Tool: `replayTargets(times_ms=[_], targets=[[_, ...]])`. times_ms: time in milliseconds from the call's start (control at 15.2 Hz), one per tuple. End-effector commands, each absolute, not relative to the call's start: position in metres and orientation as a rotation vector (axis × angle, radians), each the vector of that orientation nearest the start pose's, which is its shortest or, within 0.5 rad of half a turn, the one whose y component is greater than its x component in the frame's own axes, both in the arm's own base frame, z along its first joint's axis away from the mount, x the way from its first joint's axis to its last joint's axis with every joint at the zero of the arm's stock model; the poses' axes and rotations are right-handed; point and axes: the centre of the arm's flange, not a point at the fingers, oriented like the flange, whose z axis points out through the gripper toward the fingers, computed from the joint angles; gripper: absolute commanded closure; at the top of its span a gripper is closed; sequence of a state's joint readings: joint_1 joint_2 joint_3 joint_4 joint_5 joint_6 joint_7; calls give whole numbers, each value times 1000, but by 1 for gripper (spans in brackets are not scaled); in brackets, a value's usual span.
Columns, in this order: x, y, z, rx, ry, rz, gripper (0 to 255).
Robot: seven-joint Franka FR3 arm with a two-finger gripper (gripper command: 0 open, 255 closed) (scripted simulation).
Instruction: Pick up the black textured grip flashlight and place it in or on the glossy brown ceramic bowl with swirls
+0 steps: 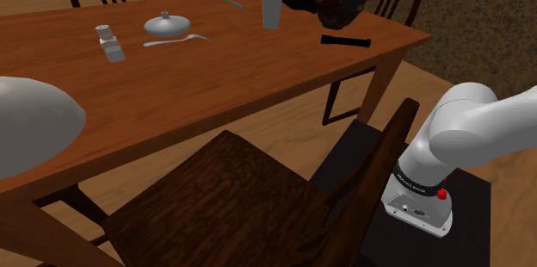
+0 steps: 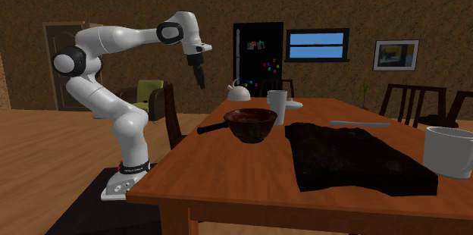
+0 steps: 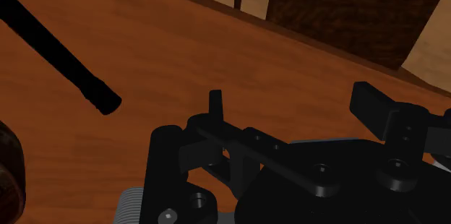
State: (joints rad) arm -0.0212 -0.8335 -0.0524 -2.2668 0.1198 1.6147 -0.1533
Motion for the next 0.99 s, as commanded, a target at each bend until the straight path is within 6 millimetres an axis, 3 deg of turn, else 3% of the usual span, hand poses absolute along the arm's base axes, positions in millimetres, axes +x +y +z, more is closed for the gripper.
replayTargets(times_ms=[0,924], targets=[[296,-17,652,-2985,-148,-295,0],[359,-149,558,-3048,-678,-61,0]])
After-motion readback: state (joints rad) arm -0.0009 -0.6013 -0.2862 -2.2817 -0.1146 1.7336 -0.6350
